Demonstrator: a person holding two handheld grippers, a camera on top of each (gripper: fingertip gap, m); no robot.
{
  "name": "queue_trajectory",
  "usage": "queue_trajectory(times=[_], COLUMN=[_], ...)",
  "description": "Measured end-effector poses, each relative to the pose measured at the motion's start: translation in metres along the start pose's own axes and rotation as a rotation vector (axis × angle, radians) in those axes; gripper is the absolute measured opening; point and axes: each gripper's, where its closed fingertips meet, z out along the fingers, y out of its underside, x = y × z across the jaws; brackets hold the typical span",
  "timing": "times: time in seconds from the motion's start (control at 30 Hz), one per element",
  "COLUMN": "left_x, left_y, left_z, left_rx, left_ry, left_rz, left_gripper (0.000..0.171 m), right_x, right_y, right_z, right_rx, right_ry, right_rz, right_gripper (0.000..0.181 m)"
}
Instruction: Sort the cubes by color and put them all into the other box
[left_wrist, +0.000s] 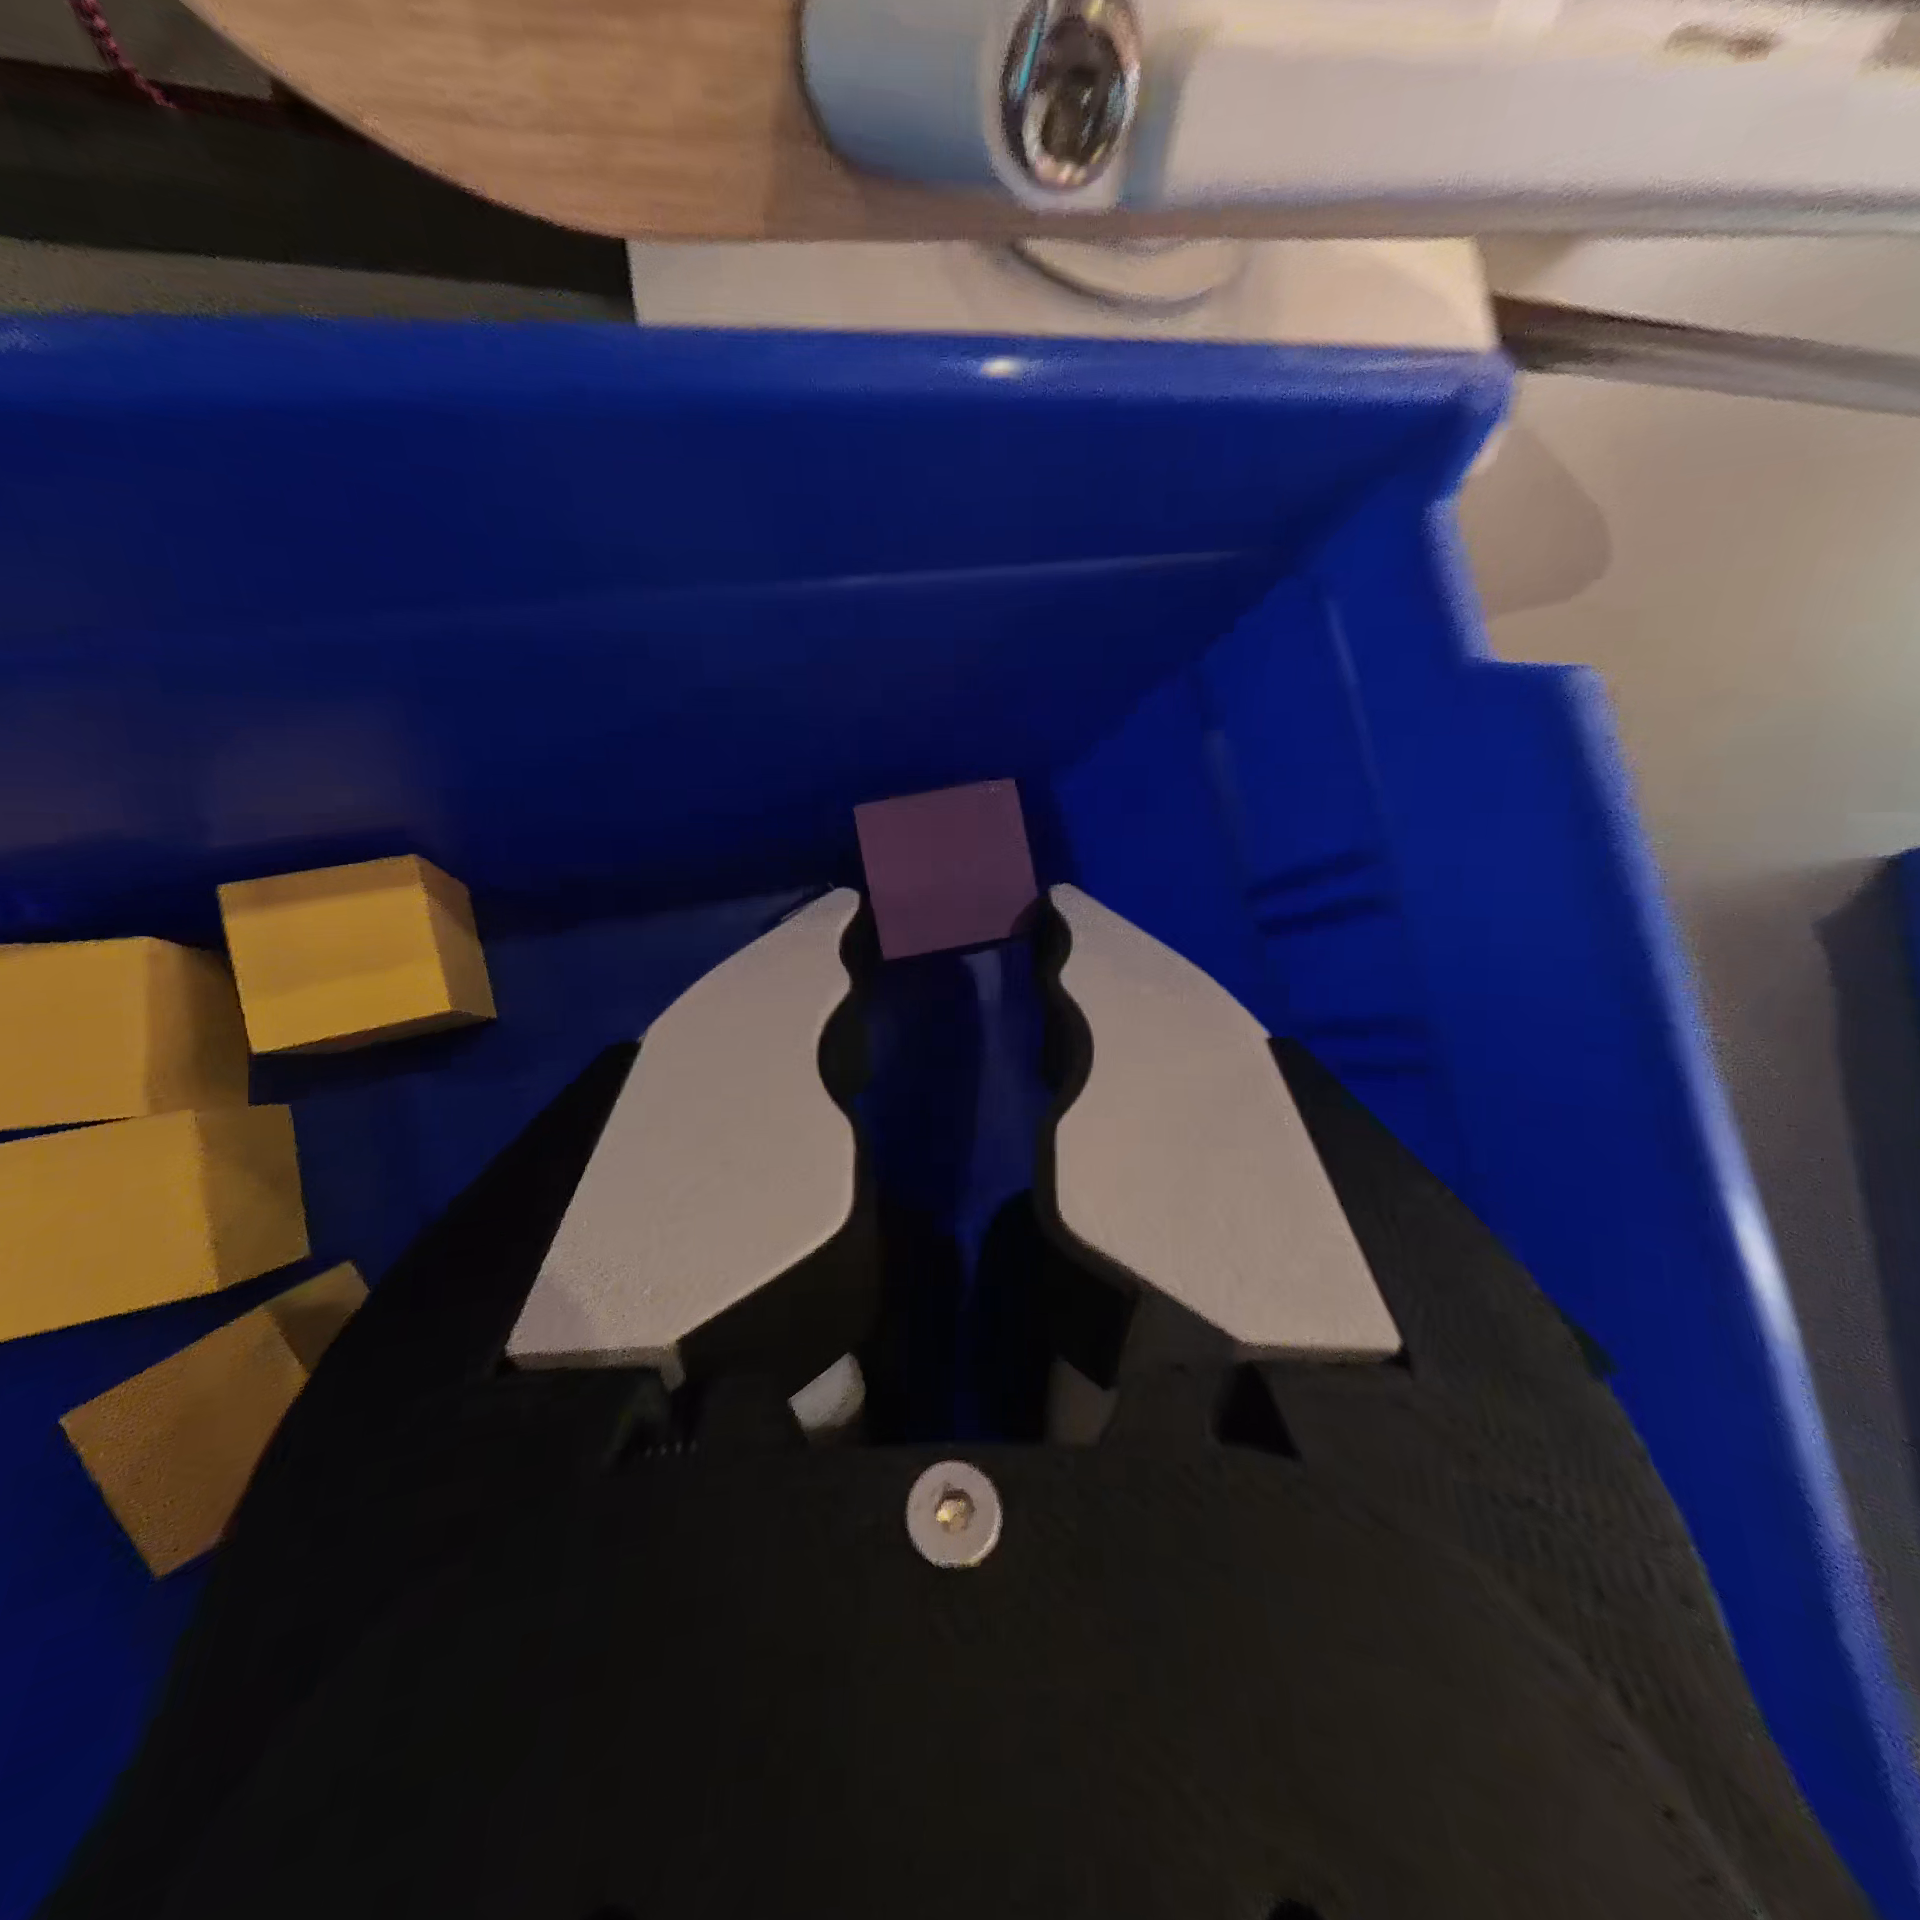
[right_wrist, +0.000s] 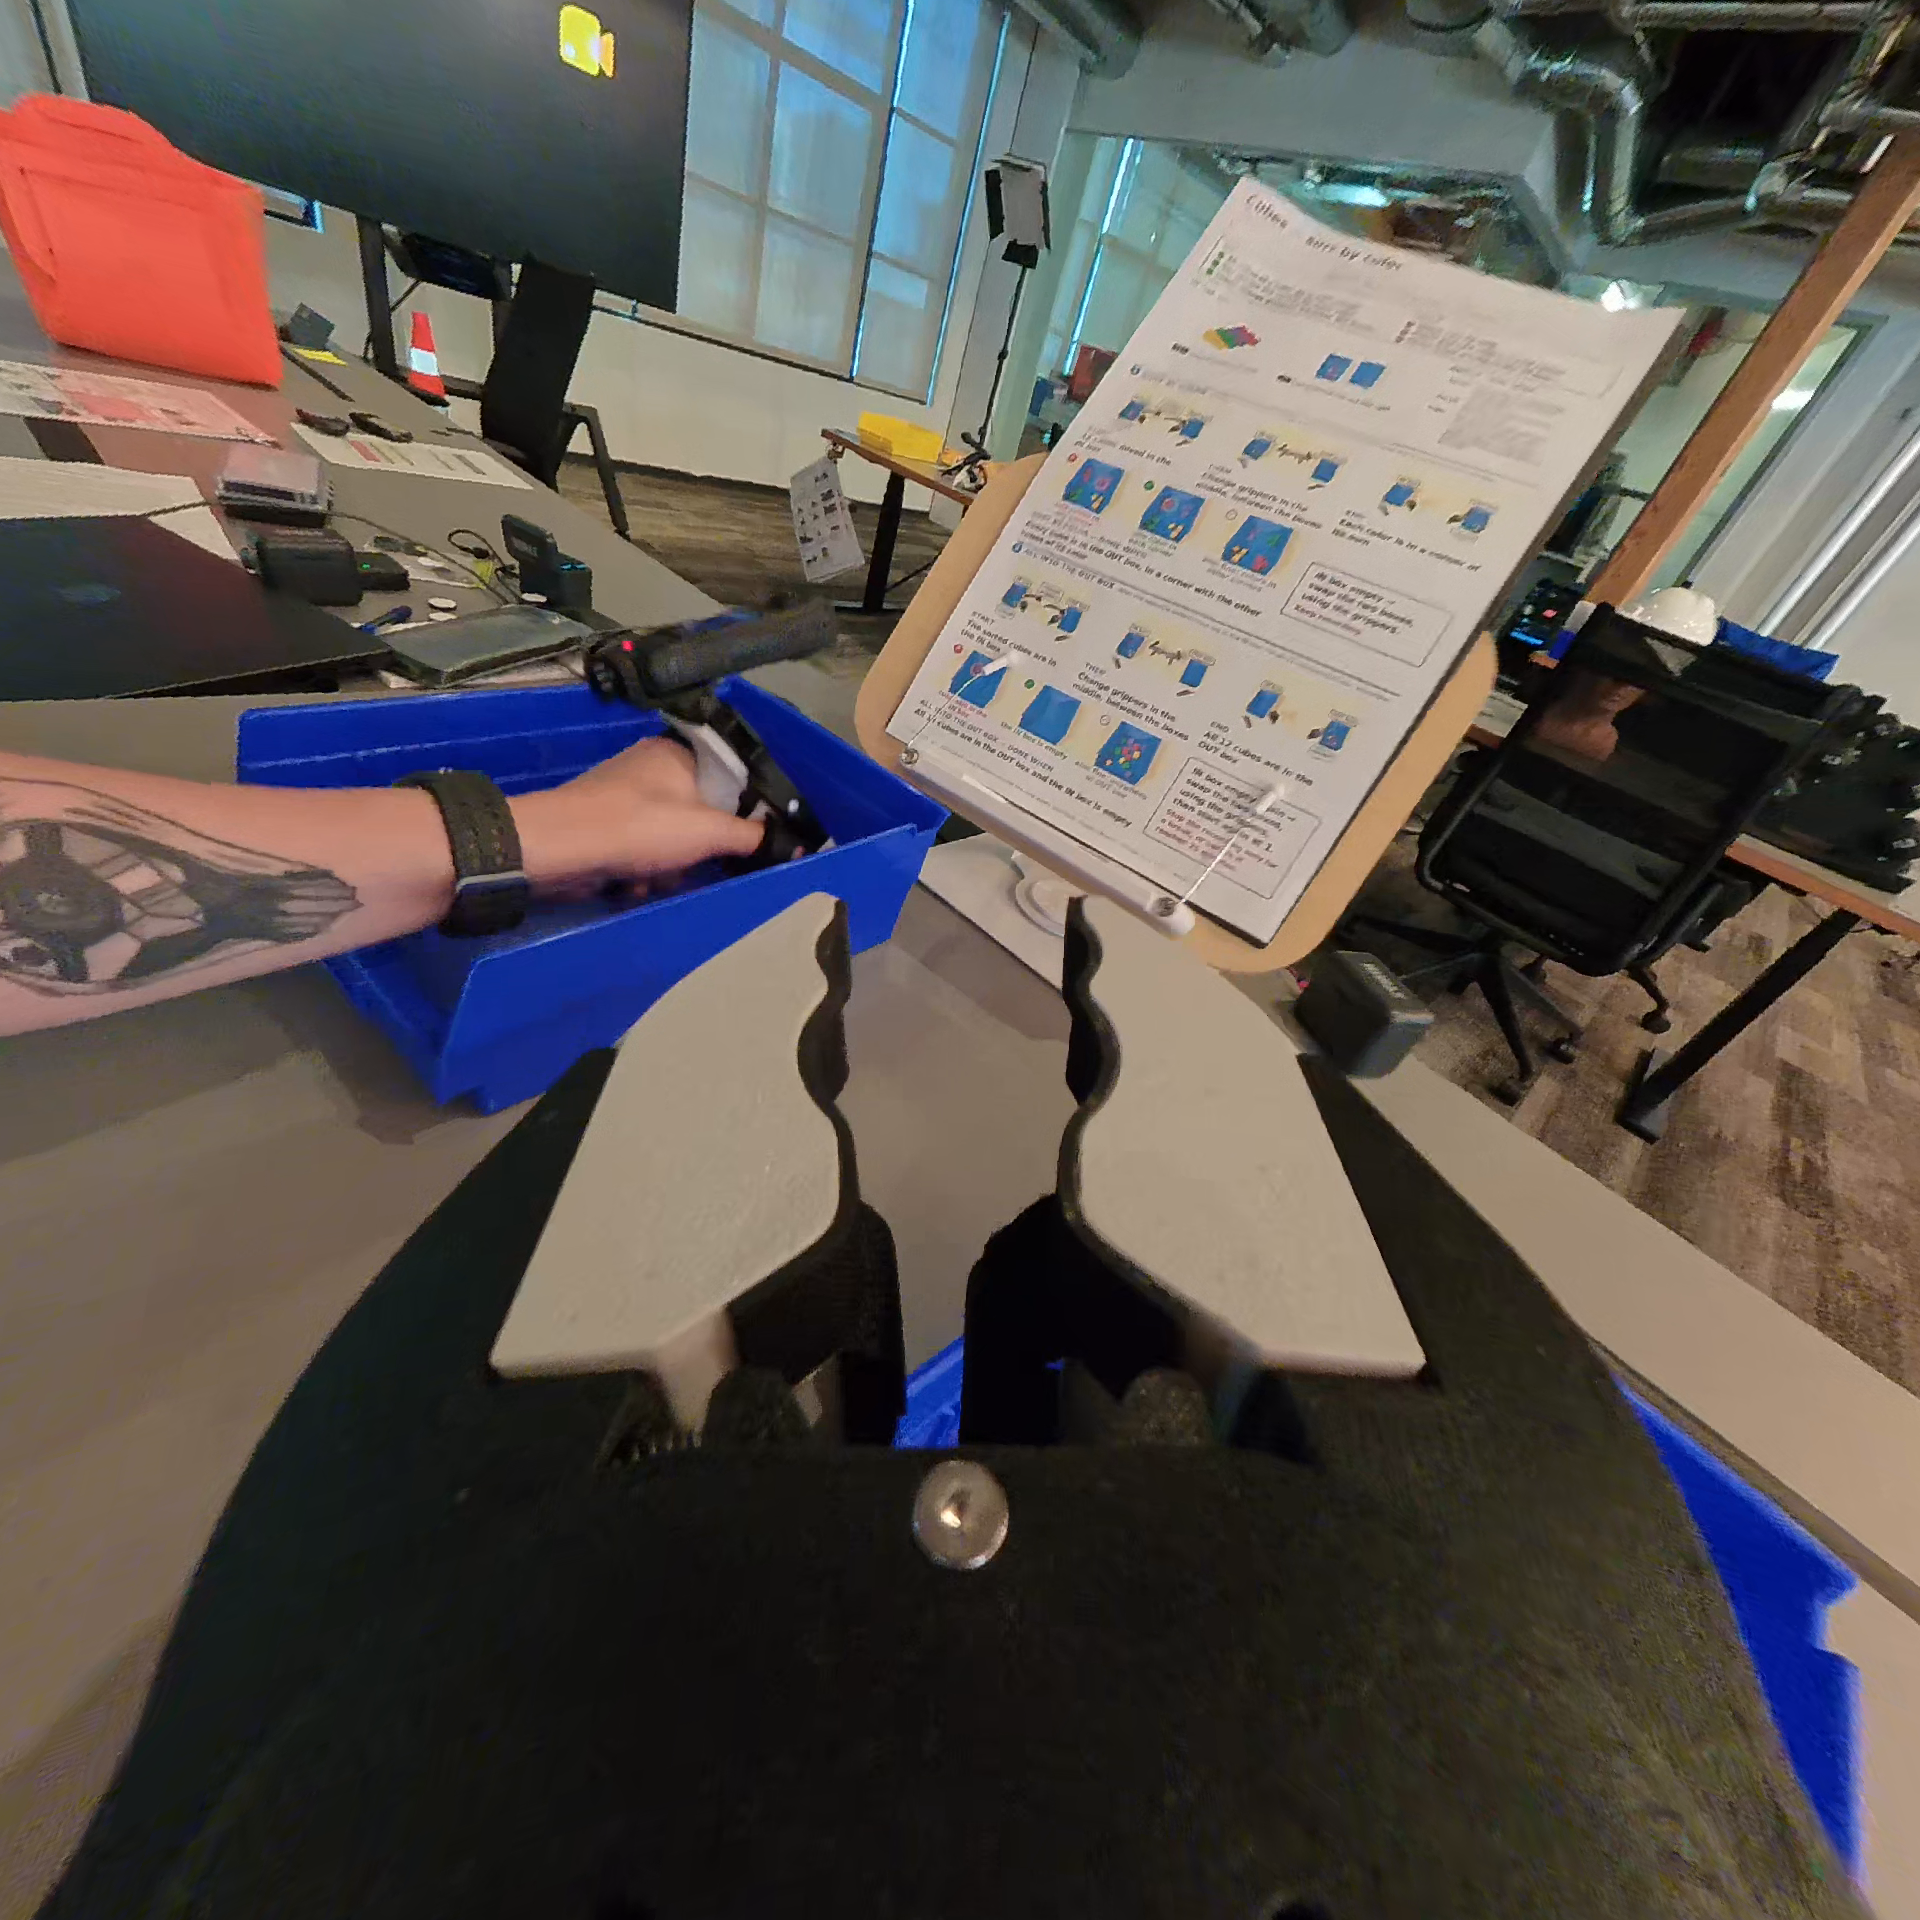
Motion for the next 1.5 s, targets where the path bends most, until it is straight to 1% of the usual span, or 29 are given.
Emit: queue_trajectory(times=[0.13,0.23,0.37,0.43,0.47,0.53,0.67,0.8,0.9,0.97,1.03,1.13,1.2,1.3,1.33,1.4,1.5], left_x=[0.022,0.050,0.102,0.122,0.129,0.142,0.163,0.180,0.190,0.193,0.196,0.200,0.201,0.198,0.195,0.184,0.161], left_y=[-0.005,-0.003,0.006,0.011,0.014,0.021,0.035,0.049,0.056,0.056,0.057,0.056,0.054,0.045,0.043,0.040,0.038], left_z=[-0.039,-0.079,-0.140,-0.166,-0.176,-0.193,-0.212,-0.221,-0.227,-0.229,-0.231,-0.234,-0.234,-0.235,-0.236,-0.235,-0.232], left_rx=[0.007,0.001,-0.006,-0.010,-0.009,-0.019,-0.033,-0.054,-0.057,-0.044,-0.038,-0.016,0.007,0.078,0.103,0.160,0.225], left_ry=[0.156,0.316,0.654,0.813,0.871,0.977,1.108,1.160,1.186,1.199,1.220,1.251,1.240,1.197,1.168,1.055,0.847], left_rz=[0.001,0.017,-0.002,-0.031,-0.040,-0.055,-0.070,-0.043,-0.028,-0.032,-0.037,-0.053,-0.058,-0.064,-0.046,0.029,0.162], left_gripper=[0.030,0.030,0.029,0.031,0.029,0.030,0.029,0.029,0.029,0.029,0.030,0.030,0.035,0.051,0.053,0.058,0.060], right_x=[-0.021,-0.042,-0.070,-0.079,-0.083,-0.088,-0.092,-0.091,-0.094,-0.098,-0.096,-0.094,-0.093,-0.087,-0.082,-0.063,-0.023], right_y=[0.010,0.020,0.029,0.031,0.030,0.026,0.014,0.007,0.002,0.001,-0.001,-0.004,-0.006,-0.007,-0.005,0.001,0.023], right_z=[0.019,0.040,0.074,0.090,0.096,0.106,0.118,0.122,0.118,0.114,0.112,0.107,0.104,0.093,0.086,0.067,0.032], right_rx=[-0.037,-0.066,-0.079,-0.072,-0.067,-0.043,-0.001,0.017,0.037,0.041,0.046,0.049,0.051,0.032,0.004,-0.073,-0.265], right_ry=[-0.077,-0.149,-0.223,-0.240,-0.245,-0.239,-0.215,-0.189,-0.190,-0.194,-0.158,-0.143,-0.138,-0.144,-0.136,-0.111,-0.082], right_rz=[-0.024,-0.031,-0.030,-0.025,-0.022,-0.027,-0.048,-0.074,-0.088,-0.112,-0.143,-0.157,-0.165,-0.173,-0.193,-0.231,-0.220], right_gripper=[0.037,0.043,0.047,0.047,0.047,0.047,0.047,0.046,0.042,0.028,0.027,0.027,0.027,0.027,0.027,0.027,0.027])
